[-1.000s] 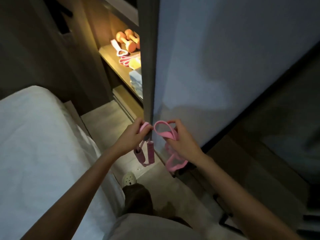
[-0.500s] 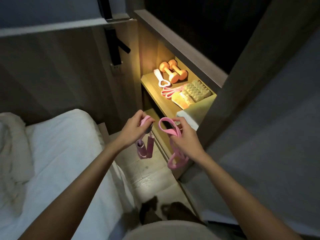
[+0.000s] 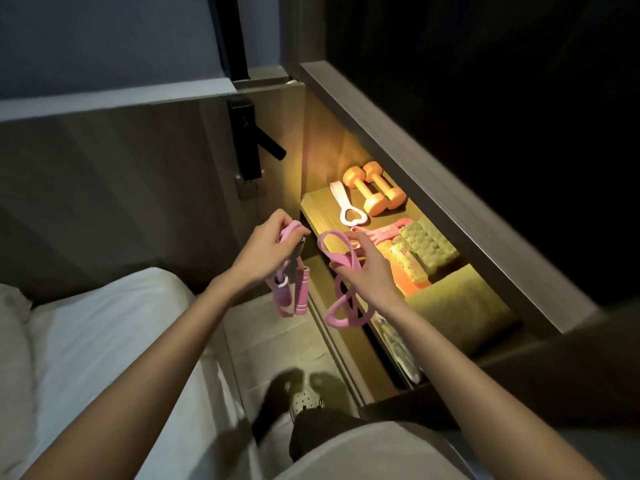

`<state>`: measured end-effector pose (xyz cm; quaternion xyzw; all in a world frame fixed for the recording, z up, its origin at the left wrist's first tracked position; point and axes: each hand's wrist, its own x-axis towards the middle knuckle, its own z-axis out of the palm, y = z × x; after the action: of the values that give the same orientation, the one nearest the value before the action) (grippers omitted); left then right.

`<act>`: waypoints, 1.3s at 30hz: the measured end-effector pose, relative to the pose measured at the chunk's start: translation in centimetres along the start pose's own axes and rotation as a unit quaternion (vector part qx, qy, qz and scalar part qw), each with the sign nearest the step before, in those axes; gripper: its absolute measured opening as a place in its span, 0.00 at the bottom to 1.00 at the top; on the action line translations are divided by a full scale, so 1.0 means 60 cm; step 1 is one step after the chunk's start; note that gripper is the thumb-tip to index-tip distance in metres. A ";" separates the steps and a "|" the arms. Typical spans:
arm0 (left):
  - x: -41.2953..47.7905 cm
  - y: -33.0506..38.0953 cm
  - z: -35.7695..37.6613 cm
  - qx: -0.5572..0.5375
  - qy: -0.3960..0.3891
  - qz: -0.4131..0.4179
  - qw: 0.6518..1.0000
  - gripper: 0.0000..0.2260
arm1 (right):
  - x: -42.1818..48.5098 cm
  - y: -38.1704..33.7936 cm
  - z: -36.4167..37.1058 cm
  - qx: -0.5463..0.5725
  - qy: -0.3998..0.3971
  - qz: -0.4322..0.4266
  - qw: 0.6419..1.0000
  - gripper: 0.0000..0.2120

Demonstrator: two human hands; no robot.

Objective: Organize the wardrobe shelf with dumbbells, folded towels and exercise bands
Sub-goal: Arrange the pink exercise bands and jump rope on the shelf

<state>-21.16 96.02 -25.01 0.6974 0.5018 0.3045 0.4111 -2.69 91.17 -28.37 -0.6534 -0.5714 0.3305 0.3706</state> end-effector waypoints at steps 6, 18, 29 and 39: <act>0.172 -0.009 -0.005 0.041 -0.038 -0.003 0.998 0.12 | 0.133 0.030 -0.014 -0.006 0.030 0.034 0.999 0.24; 0.416 -0.061 0.031 0.071 -0.199 0.061 0.976 0.09 | 0.289 0.092 -0.014 -0.051 0.022 0.316 0.947 0.22; 0.492 -0.133 0.048 0.067 -0.333 0.129 0.932 0.08 | 0.315 0.089 0.055 -0.050 0.230 0.367 0.900 0.21; 0.510 -0.203 0.123 -0.057 -0.355 0.115 0.926 0.06 | 0.283 0.152 0.103 -0.080 0.330 0.295 0.893 0.20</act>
<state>-10.97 125.05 -38.86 0.7884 0.2208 0.1100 0.5635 -1.20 108.01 -39.50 -0.8907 -0.2219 0.1429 0.3702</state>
